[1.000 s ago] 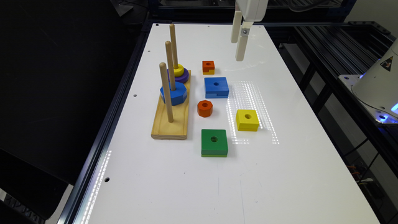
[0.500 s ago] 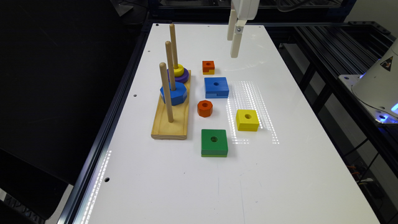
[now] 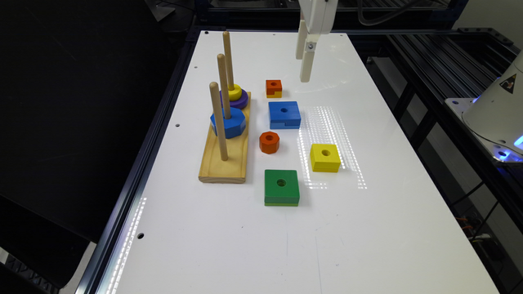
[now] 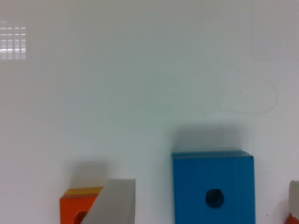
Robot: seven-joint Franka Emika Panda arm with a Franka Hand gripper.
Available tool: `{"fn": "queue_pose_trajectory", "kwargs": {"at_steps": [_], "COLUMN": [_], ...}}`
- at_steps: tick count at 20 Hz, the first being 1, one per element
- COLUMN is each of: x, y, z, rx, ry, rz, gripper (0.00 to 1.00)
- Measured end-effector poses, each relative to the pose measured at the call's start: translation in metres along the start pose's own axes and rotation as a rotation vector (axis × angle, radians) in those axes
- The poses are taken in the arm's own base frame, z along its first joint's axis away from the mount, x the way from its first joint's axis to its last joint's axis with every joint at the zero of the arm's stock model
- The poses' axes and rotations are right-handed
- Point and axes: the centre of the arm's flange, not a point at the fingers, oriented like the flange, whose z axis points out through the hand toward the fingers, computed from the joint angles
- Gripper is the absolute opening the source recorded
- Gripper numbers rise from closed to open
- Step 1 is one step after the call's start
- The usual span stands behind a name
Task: Pick up blue block.
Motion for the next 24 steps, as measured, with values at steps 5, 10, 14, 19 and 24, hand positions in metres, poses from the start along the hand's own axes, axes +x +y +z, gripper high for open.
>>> {"fn": "queue_pose_trajectory", "kwargs": {"at_steps": [5, 10, 14, 19, 24], "x": [-0.007, -0.006, -0.002, -0.002, 0.001], "y": [-0.012, -0.012, -0.008, -0.007, -0.007], "z": [-0.001, 0.008, 0.009, 0.015, 0.031], "rx": [0.003, 0.004, 0.003, 0.001, 0.006], "ry": [0.003, -0.005, -0.004, -0.010, -0.012], "rz": [0.000, 0.003, 0.007, 0.007, 0.004], "gripper": [1.00, 1.00, 1.00, 1.00, 1.00]}}
